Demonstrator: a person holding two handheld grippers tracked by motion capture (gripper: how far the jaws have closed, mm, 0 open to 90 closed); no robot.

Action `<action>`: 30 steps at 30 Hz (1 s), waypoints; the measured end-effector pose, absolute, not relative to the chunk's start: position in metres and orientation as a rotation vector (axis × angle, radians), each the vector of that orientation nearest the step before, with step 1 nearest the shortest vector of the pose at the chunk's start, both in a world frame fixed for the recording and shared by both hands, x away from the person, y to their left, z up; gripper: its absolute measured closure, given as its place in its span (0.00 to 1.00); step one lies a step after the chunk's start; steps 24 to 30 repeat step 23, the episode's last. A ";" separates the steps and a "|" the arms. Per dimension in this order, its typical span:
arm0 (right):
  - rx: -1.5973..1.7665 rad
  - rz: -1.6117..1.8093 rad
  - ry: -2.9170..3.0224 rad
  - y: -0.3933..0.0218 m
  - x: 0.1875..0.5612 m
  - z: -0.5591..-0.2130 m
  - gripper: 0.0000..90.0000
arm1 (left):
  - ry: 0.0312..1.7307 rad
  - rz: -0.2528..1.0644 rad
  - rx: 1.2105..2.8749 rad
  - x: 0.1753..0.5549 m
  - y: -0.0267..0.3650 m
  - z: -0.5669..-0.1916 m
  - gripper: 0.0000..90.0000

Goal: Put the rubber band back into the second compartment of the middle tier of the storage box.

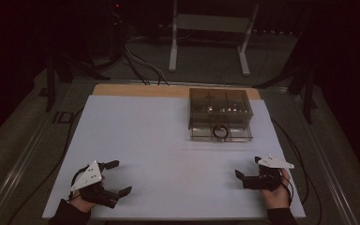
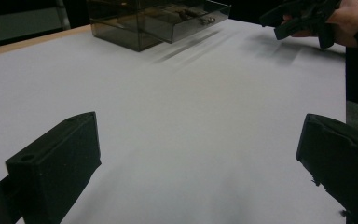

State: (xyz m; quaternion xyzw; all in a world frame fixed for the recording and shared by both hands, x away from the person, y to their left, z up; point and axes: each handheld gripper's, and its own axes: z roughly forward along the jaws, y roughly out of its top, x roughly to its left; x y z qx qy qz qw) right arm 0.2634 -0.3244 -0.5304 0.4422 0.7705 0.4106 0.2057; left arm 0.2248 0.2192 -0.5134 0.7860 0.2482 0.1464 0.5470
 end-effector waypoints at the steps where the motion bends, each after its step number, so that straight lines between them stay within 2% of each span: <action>1: 1.235 1.147 2.152 -0.324 0.264 -0.531 0.00 | 0.588 0.344 1.863 0.225 0.219 -0.513 0.00; 30: 1.202 1.222 2.169 -0.319 0.266 -0.530 0.00 | 0.591 0.345 1.860 0.224 0.219 -0.513 0.00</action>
